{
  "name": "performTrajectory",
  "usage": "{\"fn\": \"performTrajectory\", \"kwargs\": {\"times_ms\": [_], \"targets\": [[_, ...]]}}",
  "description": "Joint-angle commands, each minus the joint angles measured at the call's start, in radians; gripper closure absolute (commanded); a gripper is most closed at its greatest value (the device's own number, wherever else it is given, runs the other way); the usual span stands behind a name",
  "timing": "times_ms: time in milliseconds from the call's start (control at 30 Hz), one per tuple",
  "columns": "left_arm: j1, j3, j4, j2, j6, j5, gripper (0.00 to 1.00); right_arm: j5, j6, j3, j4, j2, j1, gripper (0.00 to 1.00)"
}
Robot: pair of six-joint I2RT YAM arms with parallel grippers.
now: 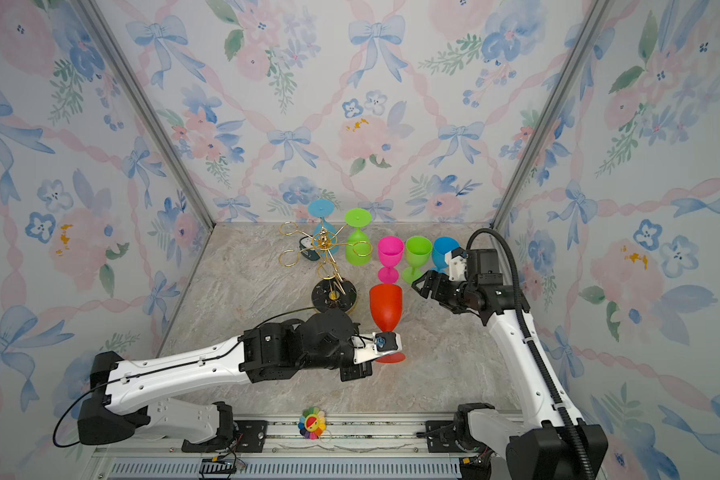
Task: Take the wine glass off the wine glass rack
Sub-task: 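Close the right gripper on the red glass bowl while the left holds the base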
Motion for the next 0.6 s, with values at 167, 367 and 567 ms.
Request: {"fn": "performTrajectory", "kwargs": {"times_ms": [167, 367, 567], "targets": [[-0.099, -0.161, 0.166, -0.006, 0.242, -0.372, 1.00, -0.053, 0.005, 0.108, -0.050, 0.045, -0.006, 0.16], [-0.122, -0.233, 0.263, -0.016, 0.360, -0.447, 1.00, -0.075, -0.001, 0.171, -0.078, 0.086, -0.006, 0.16], [-0.153, -0.334, 0.355, 0.010, 0.507, -0.588, 1.00, -0.133, -0.017, 0.229, -0.118, 0.131, 0.011, 0.17]]}}
